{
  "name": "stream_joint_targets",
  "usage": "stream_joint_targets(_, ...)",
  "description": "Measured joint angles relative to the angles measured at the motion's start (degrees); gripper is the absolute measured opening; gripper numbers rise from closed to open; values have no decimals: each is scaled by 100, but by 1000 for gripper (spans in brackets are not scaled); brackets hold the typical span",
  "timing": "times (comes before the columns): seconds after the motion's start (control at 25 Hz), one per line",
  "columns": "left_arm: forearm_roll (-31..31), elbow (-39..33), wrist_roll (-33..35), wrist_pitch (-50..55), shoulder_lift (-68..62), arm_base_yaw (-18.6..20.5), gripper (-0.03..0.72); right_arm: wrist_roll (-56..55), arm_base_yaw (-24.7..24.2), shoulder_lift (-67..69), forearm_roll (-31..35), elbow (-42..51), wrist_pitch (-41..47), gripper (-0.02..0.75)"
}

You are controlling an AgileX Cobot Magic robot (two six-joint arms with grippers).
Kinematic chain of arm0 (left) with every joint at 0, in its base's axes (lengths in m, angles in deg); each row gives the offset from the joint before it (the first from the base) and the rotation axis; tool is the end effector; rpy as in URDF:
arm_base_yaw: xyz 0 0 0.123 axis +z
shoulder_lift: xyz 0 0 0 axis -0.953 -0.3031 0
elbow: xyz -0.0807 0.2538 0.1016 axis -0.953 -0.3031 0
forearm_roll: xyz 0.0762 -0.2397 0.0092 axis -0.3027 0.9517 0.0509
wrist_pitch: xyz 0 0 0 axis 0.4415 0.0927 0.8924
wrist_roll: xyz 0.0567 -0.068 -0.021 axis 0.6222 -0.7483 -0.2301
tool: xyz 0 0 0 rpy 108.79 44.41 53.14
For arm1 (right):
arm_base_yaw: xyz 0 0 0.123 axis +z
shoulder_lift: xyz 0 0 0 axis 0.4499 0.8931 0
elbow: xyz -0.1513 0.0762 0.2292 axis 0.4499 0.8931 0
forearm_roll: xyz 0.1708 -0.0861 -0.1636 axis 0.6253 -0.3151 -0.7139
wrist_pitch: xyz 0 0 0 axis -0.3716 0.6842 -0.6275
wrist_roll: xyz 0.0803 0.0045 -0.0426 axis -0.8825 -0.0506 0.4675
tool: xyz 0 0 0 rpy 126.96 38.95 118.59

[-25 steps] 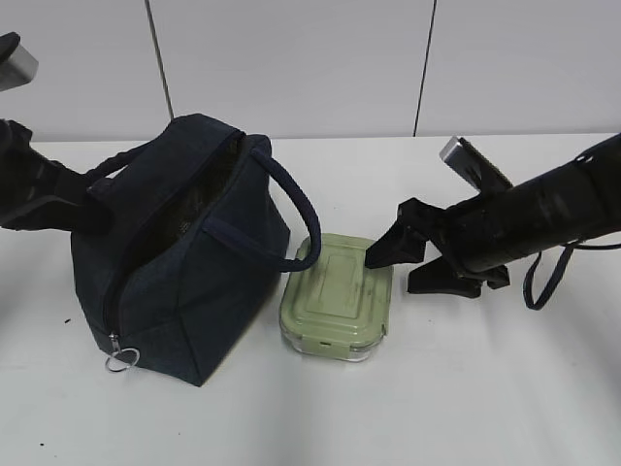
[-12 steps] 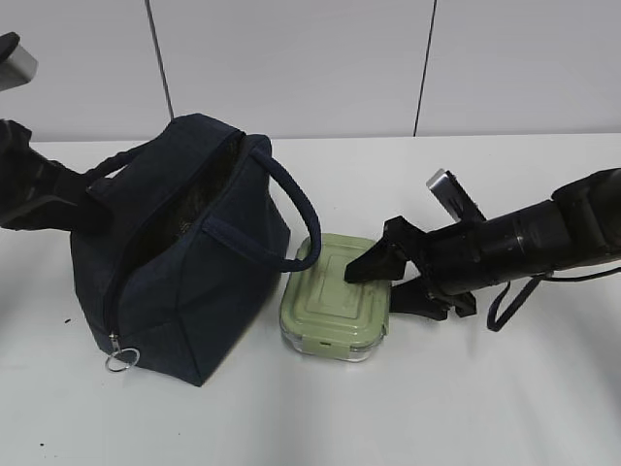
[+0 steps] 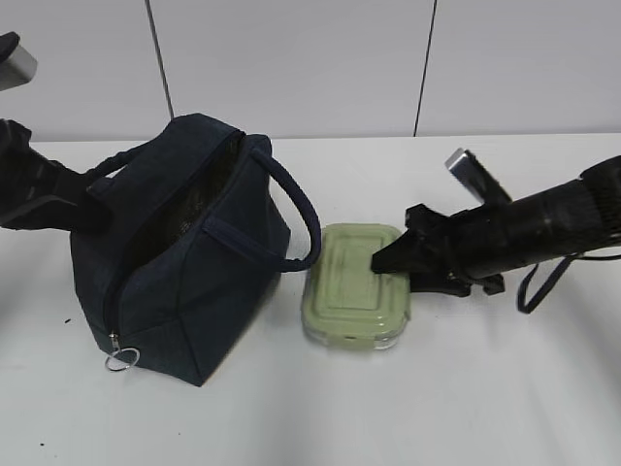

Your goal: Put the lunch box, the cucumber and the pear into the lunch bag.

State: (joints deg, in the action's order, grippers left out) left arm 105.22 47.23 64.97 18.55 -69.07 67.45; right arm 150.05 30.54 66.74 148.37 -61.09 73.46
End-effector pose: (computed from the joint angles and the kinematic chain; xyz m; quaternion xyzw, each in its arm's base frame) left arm 0.2734 -0.0649 0.2533 0.1757 0.9232 -0.2150 0.2657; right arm 0.3495 0.0862 0.1328 0.0382 0.8941 0.4077 0.1813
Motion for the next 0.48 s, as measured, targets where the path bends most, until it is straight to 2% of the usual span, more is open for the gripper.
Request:
stream_joint_targets(0.12,-5,0,0,0,0,0,-17,-192,-420,-590,-654,21,-99,340)
stream_joint_targets(0.24,-5,0,0,0,0,0,-17,-296,-654,-1230,-945,-9,-60,338)
stream_joint_targets(0.36,-5,0,0,0,0,0,-17,-411,-624,-1732,-1006,-318,259,338)
stream_joint_targets(0.48,-5,0,0,-7,0,0,-17,-627,-327,-1908,-841,-1008,615,338)
